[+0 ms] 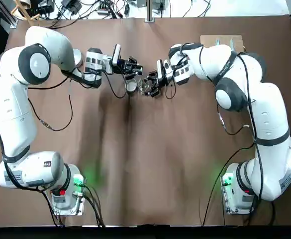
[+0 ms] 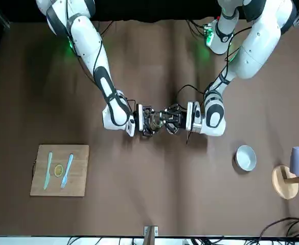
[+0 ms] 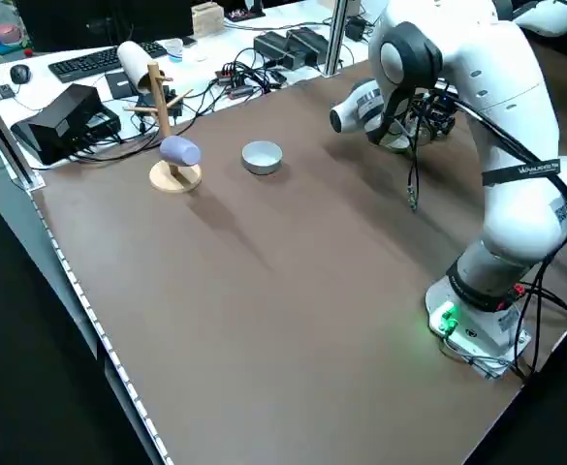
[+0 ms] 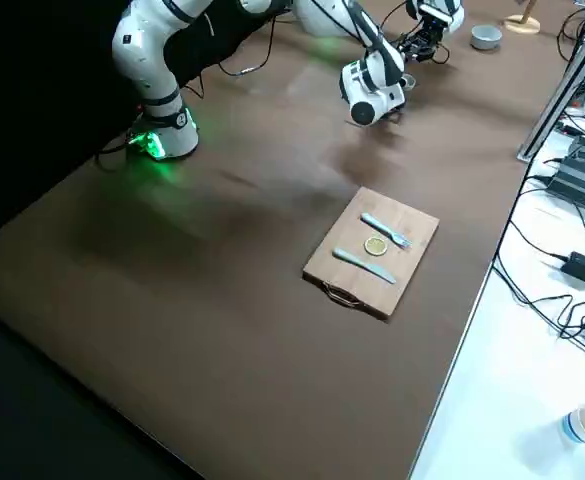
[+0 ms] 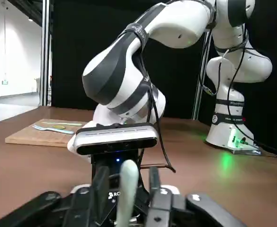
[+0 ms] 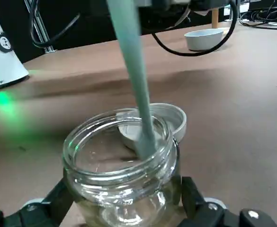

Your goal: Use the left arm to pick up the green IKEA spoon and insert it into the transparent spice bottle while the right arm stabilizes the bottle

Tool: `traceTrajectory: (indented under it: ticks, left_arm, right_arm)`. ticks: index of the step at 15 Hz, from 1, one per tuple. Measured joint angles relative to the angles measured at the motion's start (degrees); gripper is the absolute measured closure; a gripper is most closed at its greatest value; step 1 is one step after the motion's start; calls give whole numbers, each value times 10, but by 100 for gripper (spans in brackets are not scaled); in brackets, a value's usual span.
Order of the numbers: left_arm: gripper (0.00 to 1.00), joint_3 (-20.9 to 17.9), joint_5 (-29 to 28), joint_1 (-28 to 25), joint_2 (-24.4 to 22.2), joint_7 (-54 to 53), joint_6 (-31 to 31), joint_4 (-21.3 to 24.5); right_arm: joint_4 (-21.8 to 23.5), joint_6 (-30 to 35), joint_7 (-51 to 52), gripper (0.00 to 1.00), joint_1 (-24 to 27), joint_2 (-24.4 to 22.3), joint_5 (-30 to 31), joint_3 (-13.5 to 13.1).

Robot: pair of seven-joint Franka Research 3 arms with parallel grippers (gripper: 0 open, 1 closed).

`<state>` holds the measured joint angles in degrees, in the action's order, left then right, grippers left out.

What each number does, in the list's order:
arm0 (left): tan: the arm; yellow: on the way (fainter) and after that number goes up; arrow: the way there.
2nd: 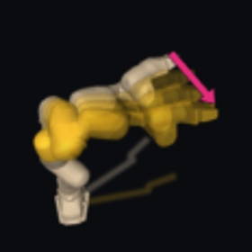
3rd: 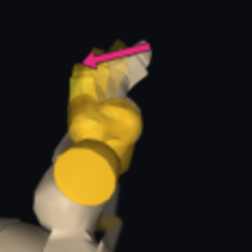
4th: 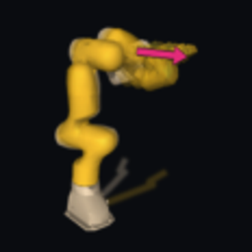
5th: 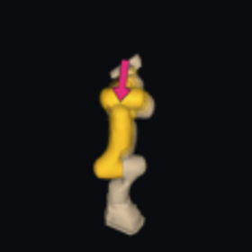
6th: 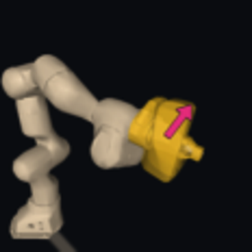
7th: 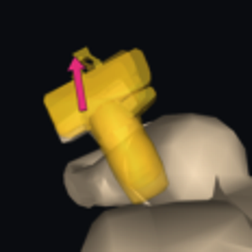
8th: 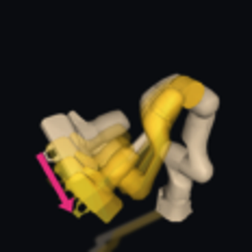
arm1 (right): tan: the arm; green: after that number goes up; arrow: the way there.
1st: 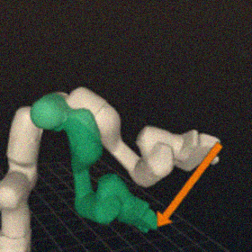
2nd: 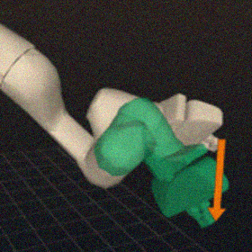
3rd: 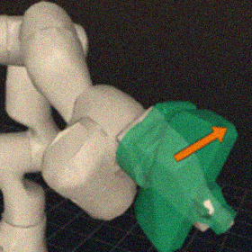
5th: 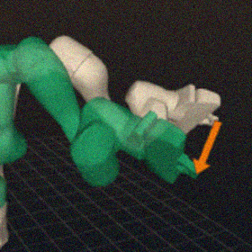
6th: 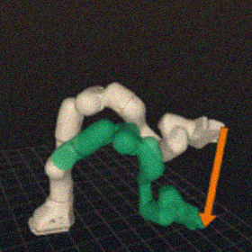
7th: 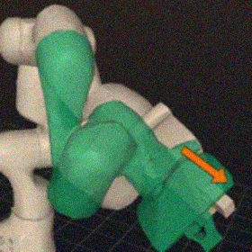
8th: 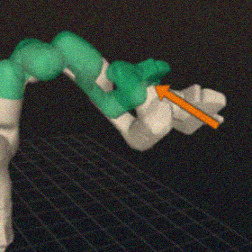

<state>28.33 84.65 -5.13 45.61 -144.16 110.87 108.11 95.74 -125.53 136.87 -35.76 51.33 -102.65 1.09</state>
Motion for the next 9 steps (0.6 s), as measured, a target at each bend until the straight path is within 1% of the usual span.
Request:
traceTrajectory:
  ticks: [6, 7, 9]
  left_arm:
    - [2, 0, -1, 0, -1, -2, 4, -5]
    - [0, 0, -4, -2, -3, -2, 5, -8]
    - [0, -2, -46, -9, -20, 41, 10, -26]
  right_arm:
    - [0, 0, 0, 0, 0, 0, 0, 0]
    - [0, 0, 0, 0, 0, 0, 0, 0]
    - [0, 0, 0, 0, 0, 0, 0, -1]
